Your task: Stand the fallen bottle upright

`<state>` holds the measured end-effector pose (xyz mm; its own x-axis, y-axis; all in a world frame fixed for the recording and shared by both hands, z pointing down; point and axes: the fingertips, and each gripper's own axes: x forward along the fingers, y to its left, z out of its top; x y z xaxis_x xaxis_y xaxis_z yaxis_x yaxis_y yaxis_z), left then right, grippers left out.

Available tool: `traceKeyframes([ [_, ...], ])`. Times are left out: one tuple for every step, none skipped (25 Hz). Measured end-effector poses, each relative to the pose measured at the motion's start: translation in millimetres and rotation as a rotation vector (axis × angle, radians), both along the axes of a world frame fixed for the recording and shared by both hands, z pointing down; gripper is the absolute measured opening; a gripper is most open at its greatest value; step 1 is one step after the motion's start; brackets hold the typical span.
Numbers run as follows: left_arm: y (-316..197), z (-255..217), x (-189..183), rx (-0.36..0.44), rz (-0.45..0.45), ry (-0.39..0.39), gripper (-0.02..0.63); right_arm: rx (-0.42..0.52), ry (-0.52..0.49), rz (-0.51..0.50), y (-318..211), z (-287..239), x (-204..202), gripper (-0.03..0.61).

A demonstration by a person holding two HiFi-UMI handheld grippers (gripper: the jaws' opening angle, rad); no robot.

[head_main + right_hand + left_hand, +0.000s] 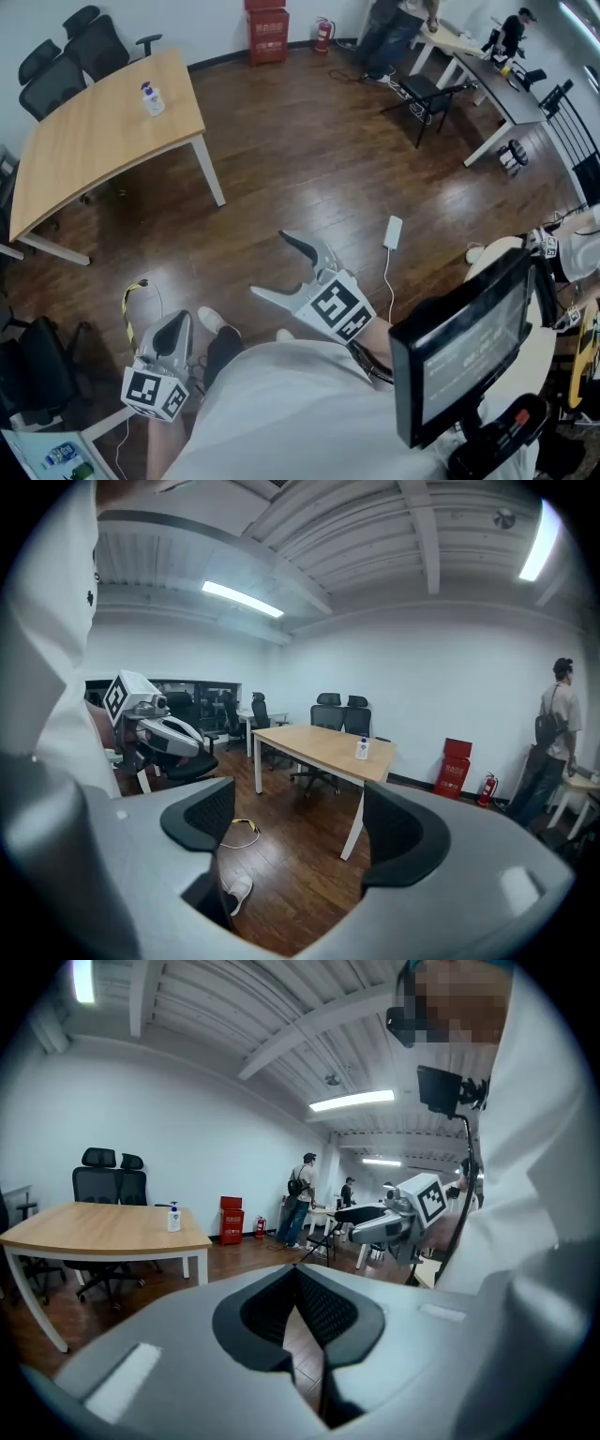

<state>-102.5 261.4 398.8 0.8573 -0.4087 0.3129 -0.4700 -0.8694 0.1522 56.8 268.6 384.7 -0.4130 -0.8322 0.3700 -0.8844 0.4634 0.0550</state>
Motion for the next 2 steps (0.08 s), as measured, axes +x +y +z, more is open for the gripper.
traceKeyframes([
  [-10,1,-5,-0.003,-0.006,0.001,0.000,-0.003,0.001,-0.001,-10,1,-4,0.434],
  [-21,3,-11,-0.005,-0.012,0.001,0.000,-0.006,0.003,-0.002,-21,2,-8,0.434],
])
